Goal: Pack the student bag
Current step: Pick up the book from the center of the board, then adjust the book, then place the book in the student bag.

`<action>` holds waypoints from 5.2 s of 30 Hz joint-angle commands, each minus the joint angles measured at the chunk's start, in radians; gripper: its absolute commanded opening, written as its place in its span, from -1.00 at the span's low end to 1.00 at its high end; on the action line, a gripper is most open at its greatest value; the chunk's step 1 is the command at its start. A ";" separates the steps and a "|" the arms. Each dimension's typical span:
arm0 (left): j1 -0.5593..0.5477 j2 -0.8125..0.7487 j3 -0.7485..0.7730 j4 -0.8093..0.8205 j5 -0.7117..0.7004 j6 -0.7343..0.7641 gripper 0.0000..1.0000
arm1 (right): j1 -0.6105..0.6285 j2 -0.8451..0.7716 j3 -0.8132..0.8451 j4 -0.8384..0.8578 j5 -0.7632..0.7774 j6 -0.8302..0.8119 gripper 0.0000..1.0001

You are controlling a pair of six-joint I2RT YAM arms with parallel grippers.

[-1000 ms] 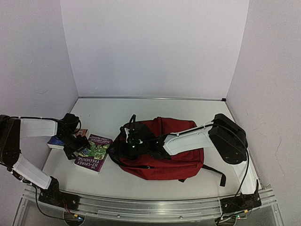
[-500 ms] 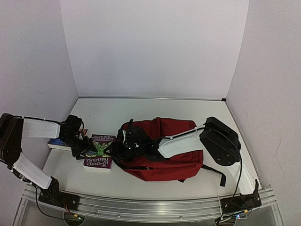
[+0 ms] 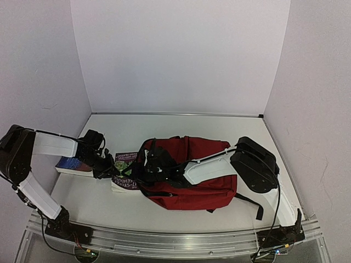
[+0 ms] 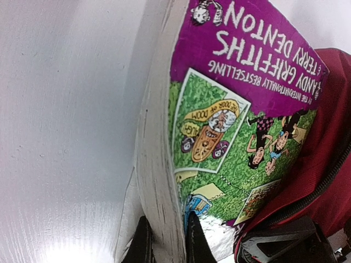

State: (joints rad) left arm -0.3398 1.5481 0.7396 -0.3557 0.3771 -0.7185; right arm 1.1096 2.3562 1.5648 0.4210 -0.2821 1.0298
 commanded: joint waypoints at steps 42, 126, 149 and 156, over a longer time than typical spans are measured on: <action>-0.172 -0.423 0.269 -0.086 0.374 0.190 -0.99 | -0.272 -0.935 -0.437 -0.467 -0.044 -0.410 0.97; -0.455 -0.153 0.297 0.788 0.383 -0.232 0.19 | -0.332 -1.313 -0.856 0.309 -0.064 -0.188 -1.00; -0.210 -0.358 0.273 0.207 0.219 -0.127 -0.99 | -0.309 -1.342 -0.750 -0.197 0.183 -0.423 0.97; 0.036 -0.398 0.213 0.128 0.310 -0.104 -1.00 | -0.115 -1.204 -0.594 -0.390 0.463 -0.521 0.97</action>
State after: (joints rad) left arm -0.4111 1.2192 0.9679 -0.2305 0.6146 -0.8535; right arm 0.8939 1.0646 0.8593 0.1644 -0.0130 0.5932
